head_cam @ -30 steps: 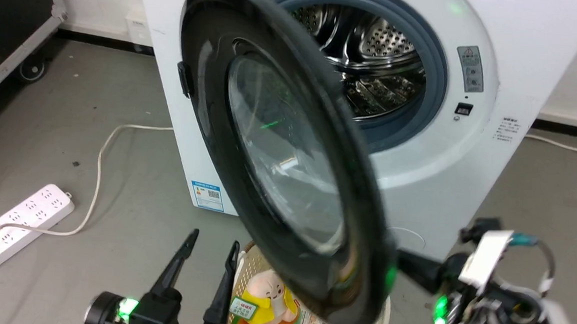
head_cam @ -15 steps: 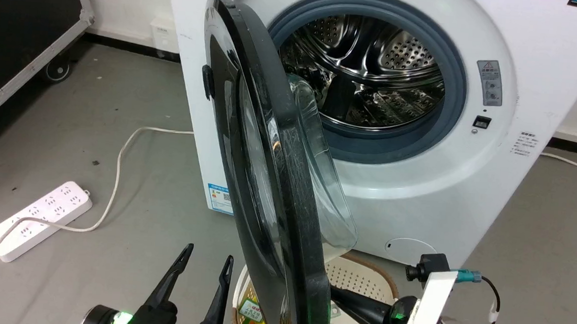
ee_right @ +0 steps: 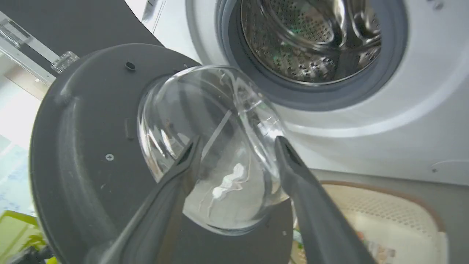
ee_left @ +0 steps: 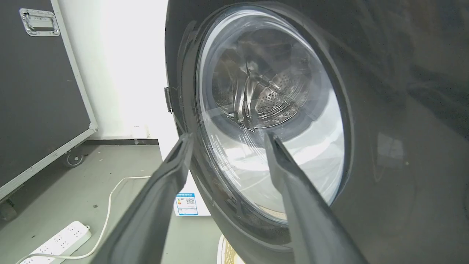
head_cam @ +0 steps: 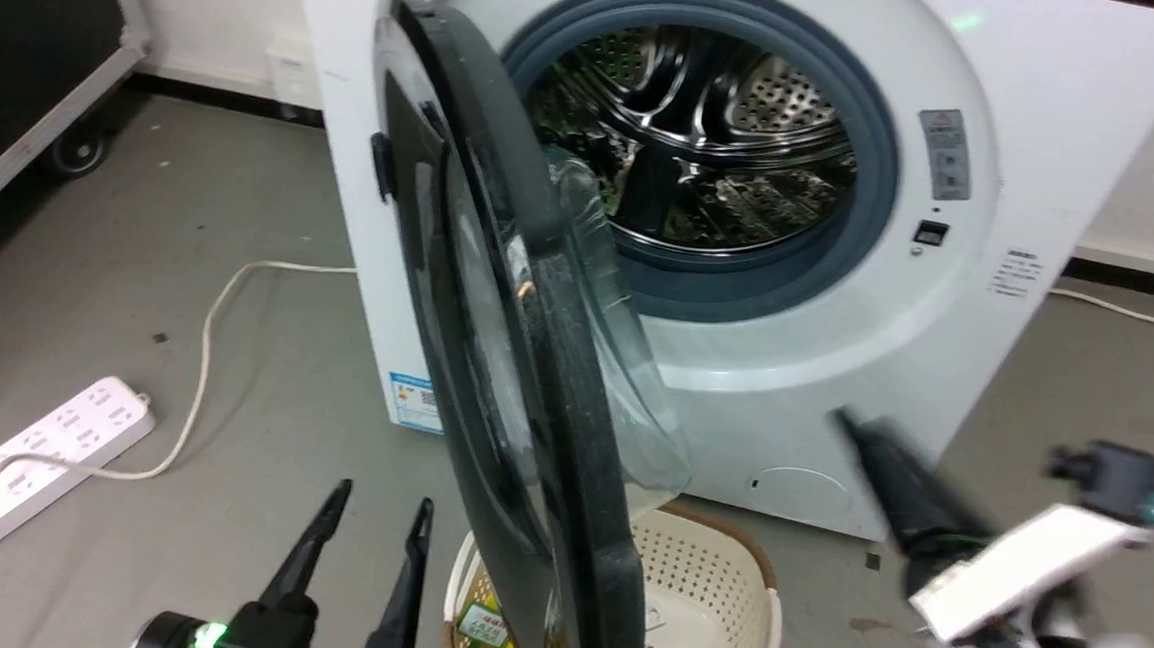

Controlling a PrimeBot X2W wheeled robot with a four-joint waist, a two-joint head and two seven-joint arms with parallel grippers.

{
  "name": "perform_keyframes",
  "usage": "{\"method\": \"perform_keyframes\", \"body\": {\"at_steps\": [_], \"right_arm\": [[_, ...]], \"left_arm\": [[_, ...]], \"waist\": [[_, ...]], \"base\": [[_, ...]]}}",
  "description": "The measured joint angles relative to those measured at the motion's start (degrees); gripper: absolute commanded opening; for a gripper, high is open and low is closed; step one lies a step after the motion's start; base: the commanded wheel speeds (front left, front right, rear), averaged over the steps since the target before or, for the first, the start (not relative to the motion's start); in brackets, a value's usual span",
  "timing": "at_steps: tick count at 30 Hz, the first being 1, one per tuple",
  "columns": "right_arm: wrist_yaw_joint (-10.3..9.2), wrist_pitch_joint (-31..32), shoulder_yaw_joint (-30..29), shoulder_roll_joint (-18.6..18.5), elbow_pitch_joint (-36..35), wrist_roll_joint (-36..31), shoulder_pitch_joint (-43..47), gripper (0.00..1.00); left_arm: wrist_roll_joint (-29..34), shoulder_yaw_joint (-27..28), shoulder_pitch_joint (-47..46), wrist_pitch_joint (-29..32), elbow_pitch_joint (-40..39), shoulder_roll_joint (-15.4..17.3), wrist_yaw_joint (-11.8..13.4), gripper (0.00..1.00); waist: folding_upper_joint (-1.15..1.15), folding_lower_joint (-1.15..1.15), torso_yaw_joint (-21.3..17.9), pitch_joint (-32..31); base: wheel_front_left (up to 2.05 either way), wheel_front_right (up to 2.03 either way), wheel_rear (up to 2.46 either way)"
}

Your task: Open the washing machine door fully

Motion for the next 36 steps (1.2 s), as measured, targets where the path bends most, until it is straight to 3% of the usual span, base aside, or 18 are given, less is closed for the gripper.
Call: {"method": "perform_keyframes", "body": {"at_steps": [4, 8, 14, 21, 28, 29, 30, 31, 36], "right_arm": [[0.01, -12.09, -0.83, -4.28, -1.62, -17.07, 2.91, 1.0], [0.03, -20.14, -2.93, -5.23, -1.78, -32.15, 7.27, 1.0], [0.04, -26.08, -8.04, -0.63, -2.76, -47.95, 14.21, 1.0], [0.05, -27.35, -12.95, 6.8, -3.32, -57.56, 21.64, 1.0], [0.05, -27.59, -14.34, 8.4, -4.41, -58.72, 23.06, 1.0], [0.05, -27.59, -14.41, 8.44, -4.47, -58.56, 23.02, 1.0], [0.05, -27.59, -14.49, 8.47, -4.57, -58.35, 22.99, 1.0], [0.05, -27.59, -14.62, 8.49, -4.76, -58.28, 22.97, 1.0], [0.05, -27.59, -15.1, 8.55, -5.55, -56.77, 22.32, 1.0]], "left_arm": [[-0.48, 1.03, 0.01, 0.0, -0.04, 0.01, -0.44, 1.0], [-0.56, 1.94, 0.2, 0.0, -0.38, -0.08, -0.48, 1.0], [-0.94, 3.58, 0.77, 0.0, -1.07, -0.15, -0.8, 1.0], [-0.94, 4.68, 0.83, 0.0, -0.99, -0.1, -1.6, 1.0], [-0.88, 3.15, 1.41, 0.0, -0.38, -0.18, -2.52, 1.0], [-0.88, 2.8, 1.5, 0.0, -0.23, -0.22, -2.54, 0.2], [-0.9, 2.54, 1.54, 0.0, -0.27, -0.3, -2.6, 0.2], [-0.94, 2.5, 1.53, 0.0, -0.58, -0.38, -2.68, 0.0], [-3.11, 4.56, 0.98, -0.01, -5.72, -1.12, -2.44, 0.0]], "waist": [[0.0, 0.0, -1.5, -0.34], [0.0, 0.0, -2.9, -0.54], [0.0, 0.0, -4.76, -0.18], [0.0, 0.0, -5.87, 0.34], [0.0, 0.0, -5.81, 0.35], [0.0, 0.0, -5.74, 0.3], [0.0, 0.0, -5.64, 0.27], [0.0, 0.0, -5.53, 0.26], [0.0, 0.0, -4.89, 0.24]], "base": [[0.0, 0.0, 0.0], [0.0, 0.0, 0.0], [0.0, 0.0, 0.0], [0.0, 0.0, 0.0], [0.0, 0.0, 0.0], [0.0, 0.0, 0.0], [0.0, 0.0, 0.0], [0.0, 0.0, 0.0], [0.0, 0.0, 0.0]]}}
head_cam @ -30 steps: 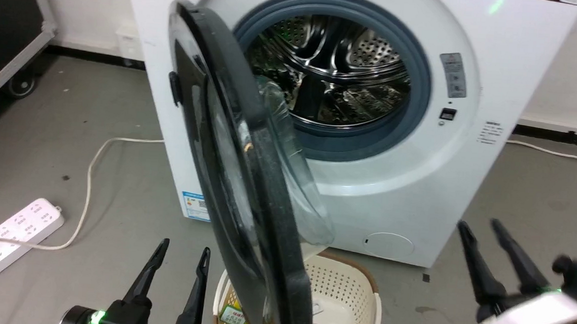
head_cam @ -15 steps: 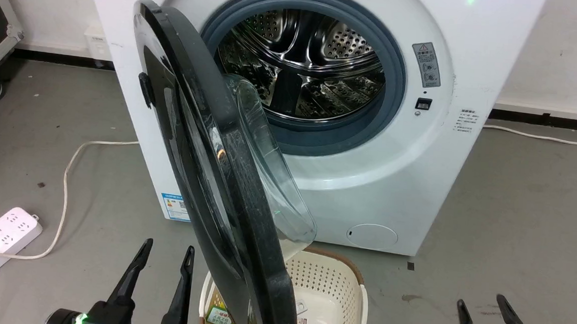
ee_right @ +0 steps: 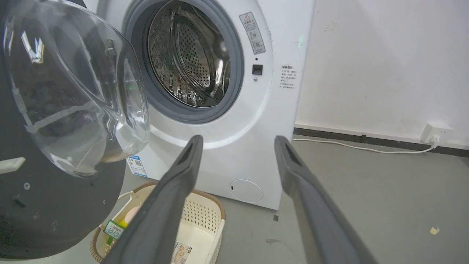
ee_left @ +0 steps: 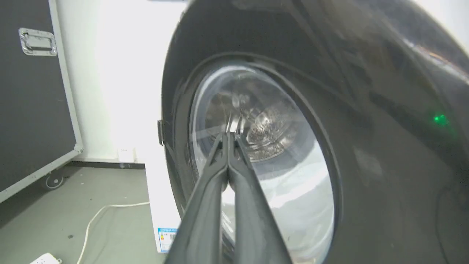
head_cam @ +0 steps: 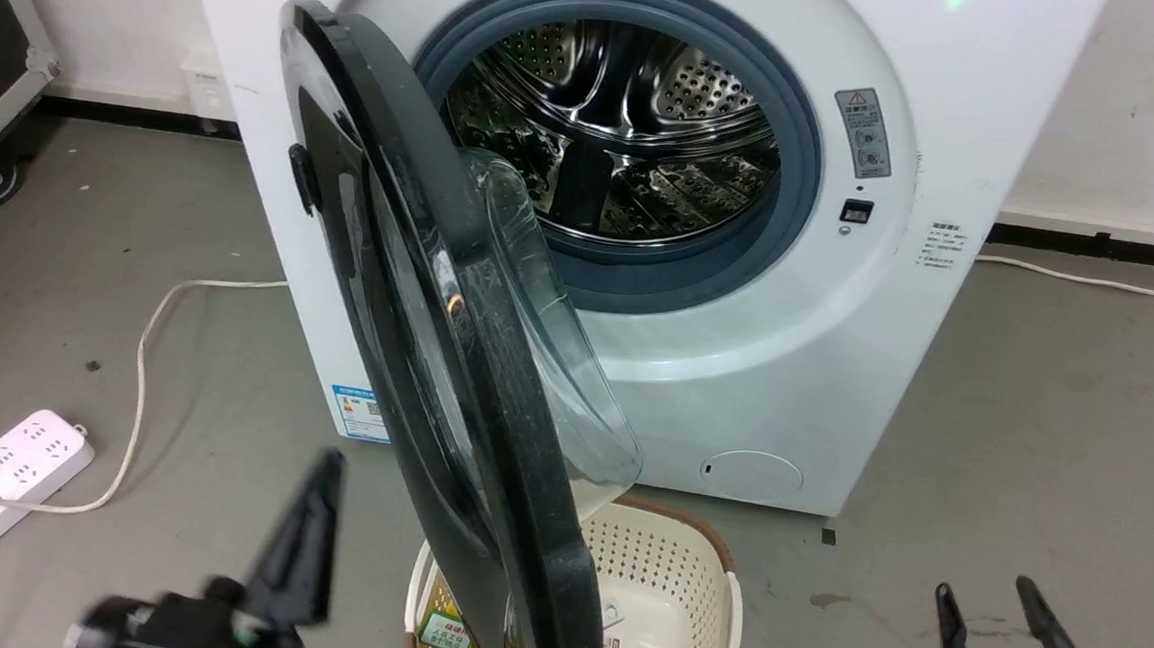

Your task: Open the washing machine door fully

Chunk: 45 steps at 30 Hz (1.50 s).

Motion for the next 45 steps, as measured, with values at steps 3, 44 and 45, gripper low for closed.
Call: {"method": "perform_keyframes", "body": {"at_steps": [3, 44, 45], "right_arm": [[0.0, 0.0, -0.56, 0.01, -0.44, 0.47, -0.39, 1.0], [0.0, -0.01, -0.8, 0.09, 2.34, 1.93, -1.76, 1.0], [0.0, -0.01, -0.85, 0.09, 2.4, 1.94, -1.75, 1.0]], "left_arm": [[-2.4, 2.13, -1.3, 0.01, -4.21, -0.46, 0.37, 0.0], [-2.91, -29.67, -3.63, 3.55, 4.53, 2.59, 0.96, 0.0], [-2.9, -29.72, -3.63, 3.47, 4.59, 2.64, 0.96, 0.0]], "waist": [[0.0, 0.0, 0.39, 0.11], [0.0, 0.0, 2.66, 0.72], [0.0, 0.0, 3.04, 0.7]], "base": [[0.0, 0.0, 0.0], [0.0, 0.0, 0.0], [0.0, 0.0, 0.0]]}}
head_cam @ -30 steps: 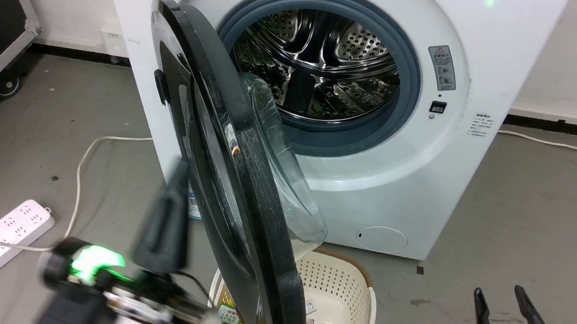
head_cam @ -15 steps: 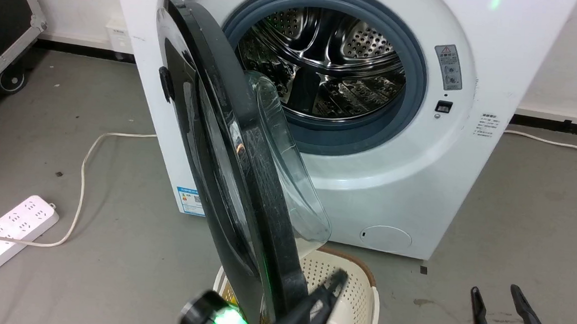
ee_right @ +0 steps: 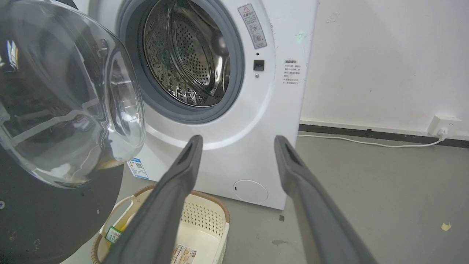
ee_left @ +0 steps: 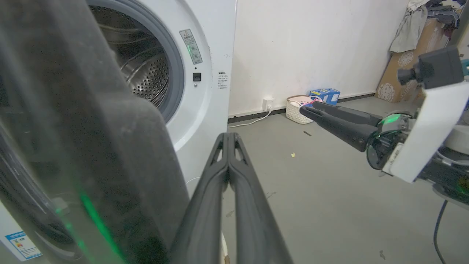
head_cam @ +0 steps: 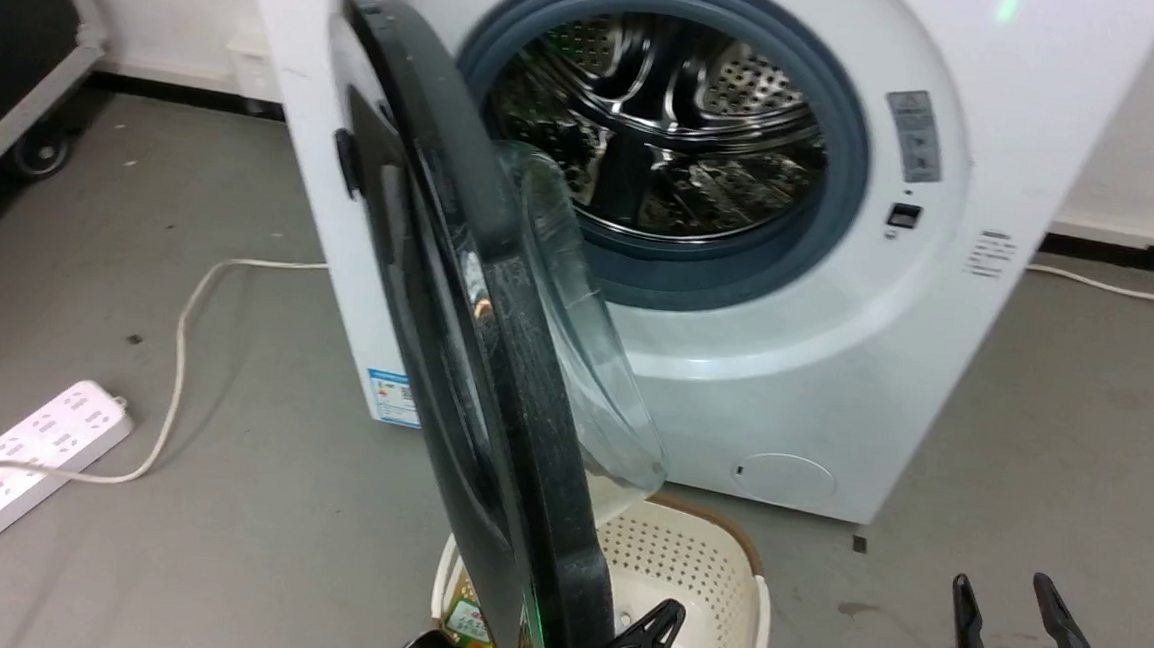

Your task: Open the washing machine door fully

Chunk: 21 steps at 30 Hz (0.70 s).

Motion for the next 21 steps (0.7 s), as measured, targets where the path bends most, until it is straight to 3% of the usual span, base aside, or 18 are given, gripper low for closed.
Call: {"method": "perform_keyframes", "body": {"at_steps": [8, 21], "right_arm": [[0.0, 0.0, -0.3, 0.02, 0.79, 1.48, 0.08, 1.0], [0.0, 0.0, 0.02, 0.05, 2.42, 2.57, -0.05, 1.0]], "left_arm": [[-0.11, -0.11, 1.31, -0.08, -0.47, 1.02, 0.59, 0.0], [-0.62, 0.79, 4.56, 1.67, -5.11, 3.97, 2.71, 0.0]], "waist": [[0.0, 0.0, 5.22, -0.7], [0.0, 0.0, 19.34, -2.05]], "base": [[0.0, 0.0, 0.0], [0.0, 0.0, 0.0]]}}
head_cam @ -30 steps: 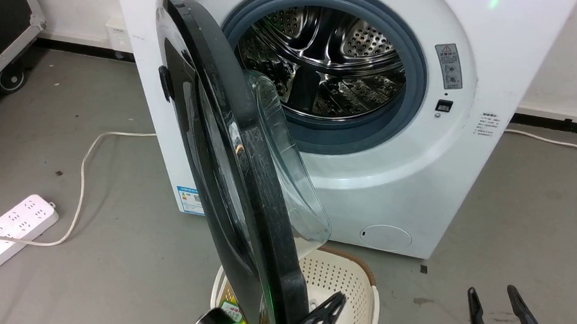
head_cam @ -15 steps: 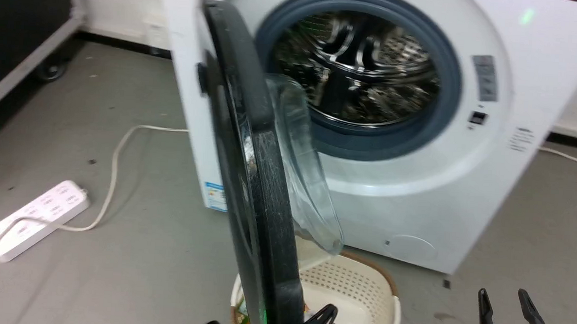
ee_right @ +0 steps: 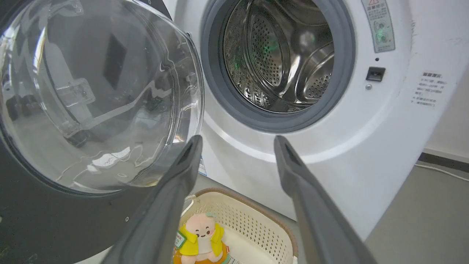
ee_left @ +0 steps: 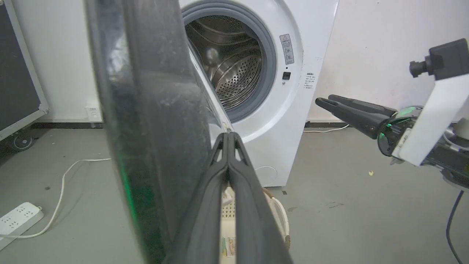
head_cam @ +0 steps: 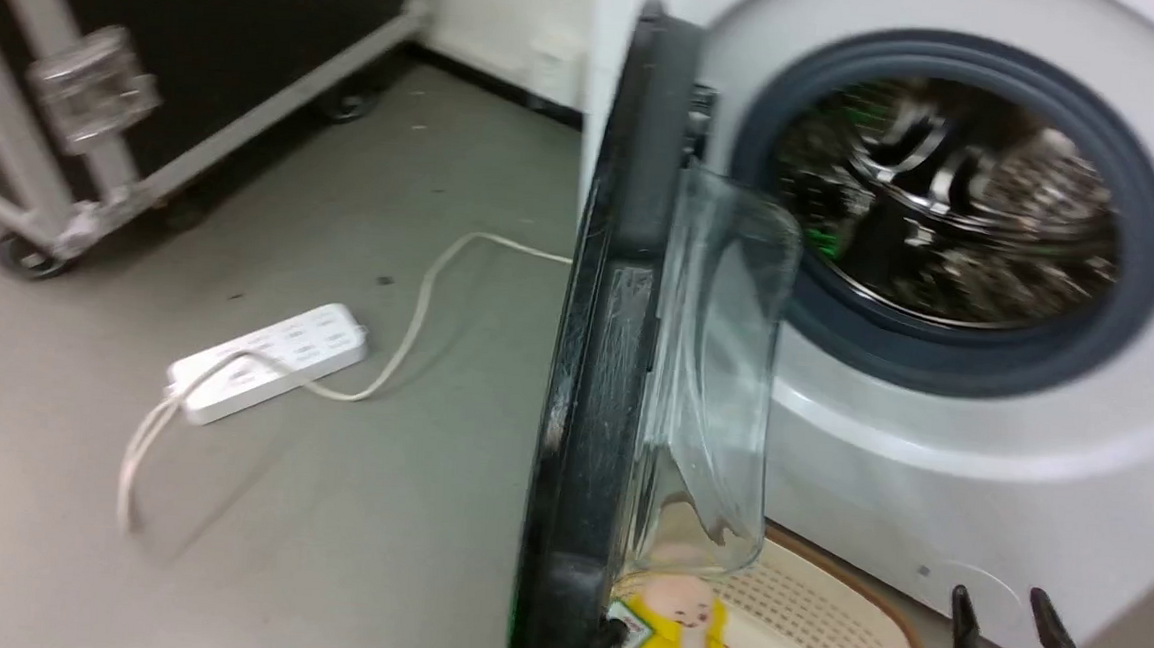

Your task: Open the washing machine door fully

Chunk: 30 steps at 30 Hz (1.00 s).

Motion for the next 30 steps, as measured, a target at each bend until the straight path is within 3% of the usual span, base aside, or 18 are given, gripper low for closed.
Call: {"method": "perform_keyframes", "body": {"at_steps": [4, 15, 25, 30], "right_arm": [[0.0, 0.0, 2.03, 0.03, 1.21, -0.3, -2.08, 1.0], [0.0, 0.0, 3.15, 0.05, 2.9, -0.9, -4.64, 1.0], [0.0, 0.0, 2.68, 0.07, 1.1, -3.92, -4.67, 1.0], [0.0, 0.0, 2.7, 0.07, 0.98, -6.23, -5.86, 1.0]], "left_arm": [[-0.71, 2.59, 0.12, -0.87, -0.32, 0.11, 1.92, 0.0], [-4.91, 13.06, -2.03, -2.18, 1.91, 2.3, 5.84, 0.0], [-10.22, 23.87, -8.34, -2.9, 8.78, 7.77, 6.22, 0.0], [-12.98, 28.6, -13.73, -3.86, 15.89, 11.32, 3.98, 0.0]], "waist": [[0.0, 0.0, 2.86, 0.6], [0.0, 0.01, 4.47, 2.8], [0.0, 0.01, 3.9, 7.48], [0.0, 0.01, 1.81, 11.44]], "base": [[0.0, 0.0, 0.0], [0.0, 0.0, 0.0], [0.0, 0.0, 0.0], [0.0, 0.0, 0.0]]}}
